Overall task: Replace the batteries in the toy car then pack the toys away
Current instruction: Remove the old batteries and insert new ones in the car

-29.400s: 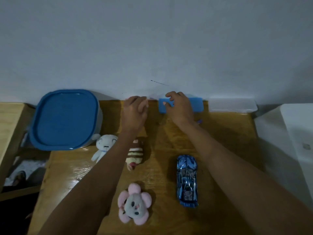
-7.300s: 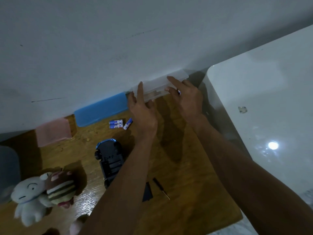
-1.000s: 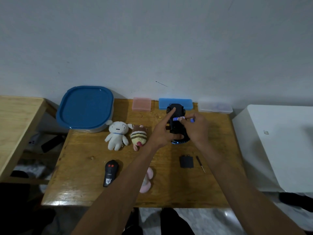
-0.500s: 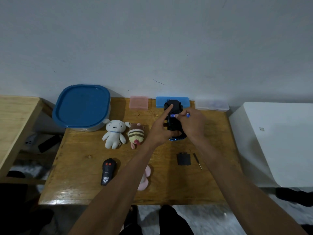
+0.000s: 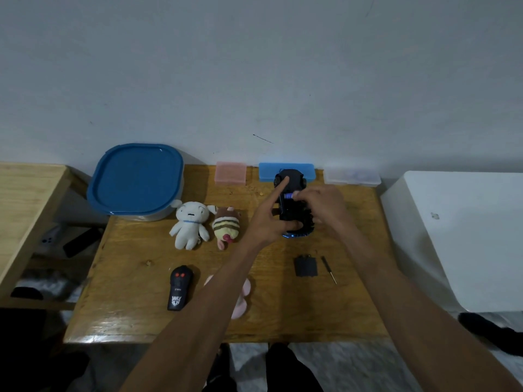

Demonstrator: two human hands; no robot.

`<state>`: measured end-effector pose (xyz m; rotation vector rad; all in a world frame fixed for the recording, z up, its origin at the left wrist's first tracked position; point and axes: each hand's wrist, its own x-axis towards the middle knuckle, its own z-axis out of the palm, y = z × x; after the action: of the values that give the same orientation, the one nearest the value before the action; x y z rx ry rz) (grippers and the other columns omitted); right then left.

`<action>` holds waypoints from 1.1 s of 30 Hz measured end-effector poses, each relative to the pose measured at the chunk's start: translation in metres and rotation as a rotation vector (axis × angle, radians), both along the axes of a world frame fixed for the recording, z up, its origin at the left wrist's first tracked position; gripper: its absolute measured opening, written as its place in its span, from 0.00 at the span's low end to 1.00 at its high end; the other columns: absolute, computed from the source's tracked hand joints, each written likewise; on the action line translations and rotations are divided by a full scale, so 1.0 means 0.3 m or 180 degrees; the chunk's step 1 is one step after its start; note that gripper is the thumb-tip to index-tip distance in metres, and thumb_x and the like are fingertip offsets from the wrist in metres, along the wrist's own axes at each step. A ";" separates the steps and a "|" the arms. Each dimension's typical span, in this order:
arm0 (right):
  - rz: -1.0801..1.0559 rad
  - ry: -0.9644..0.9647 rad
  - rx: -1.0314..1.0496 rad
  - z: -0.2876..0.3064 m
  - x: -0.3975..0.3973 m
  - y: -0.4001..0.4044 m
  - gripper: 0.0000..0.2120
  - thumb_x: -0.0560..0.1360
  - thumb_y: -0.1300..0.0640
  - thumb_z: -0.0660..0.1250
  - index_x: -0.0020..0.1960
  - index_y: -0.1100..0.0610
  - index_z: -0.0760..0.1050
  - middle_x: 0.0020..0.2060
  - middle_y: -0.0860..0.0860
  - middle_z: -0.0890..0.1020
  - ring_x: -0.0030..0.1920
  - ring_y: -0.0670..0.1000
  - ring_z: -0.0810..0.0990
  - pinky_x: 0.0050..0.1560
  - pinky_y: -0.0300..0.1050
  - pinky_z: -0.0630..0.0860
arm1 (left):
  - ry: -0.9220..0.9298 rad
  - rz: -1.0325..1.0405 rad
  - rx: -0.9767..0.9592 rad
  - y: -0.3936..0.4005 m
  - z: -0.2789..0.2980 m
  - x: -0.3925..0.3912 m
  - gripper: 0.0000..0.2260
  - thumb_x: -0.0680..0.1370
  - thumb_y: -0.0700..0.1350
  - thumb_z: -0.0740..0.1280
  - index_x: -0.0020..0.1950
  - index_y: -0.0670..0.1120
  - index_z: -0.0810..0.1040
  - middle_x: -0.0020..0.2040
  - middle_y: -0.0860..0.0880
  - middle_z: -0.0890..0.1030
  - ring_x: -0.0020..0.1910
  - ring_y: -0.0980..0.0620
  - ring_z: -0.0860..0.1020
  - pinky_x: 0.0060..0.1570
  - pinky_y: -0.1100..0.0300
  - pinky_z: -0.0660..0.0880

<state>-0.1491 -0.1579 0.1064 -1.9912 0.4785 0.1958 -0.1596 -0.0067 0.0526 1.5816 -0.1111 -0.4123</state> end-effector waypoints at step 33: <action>0.0719 -0.0992 -0.1626 -0.100 0.007 0.105 0.11 0.81 0.48 0.64 0.52 0.51 0.63 0.39 0.46 0.74 0.35 0.45 0.74 0.30 0.37 0.63 | 0.0500 -0.0225 -0.0356 0.048 -0.039 -0.035 0.40 0.69 0.35 0.80 0.71 0.66 0.69 0.68 0.52 0.76 0.68 0.44 0.76 0.63 0.42 0.79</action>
<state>-0.1469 -0.1265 0.0765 -2.5211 0.1020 -0.1121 -0.1701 0.0078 0.0410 1.4329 -0.0682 -0.5745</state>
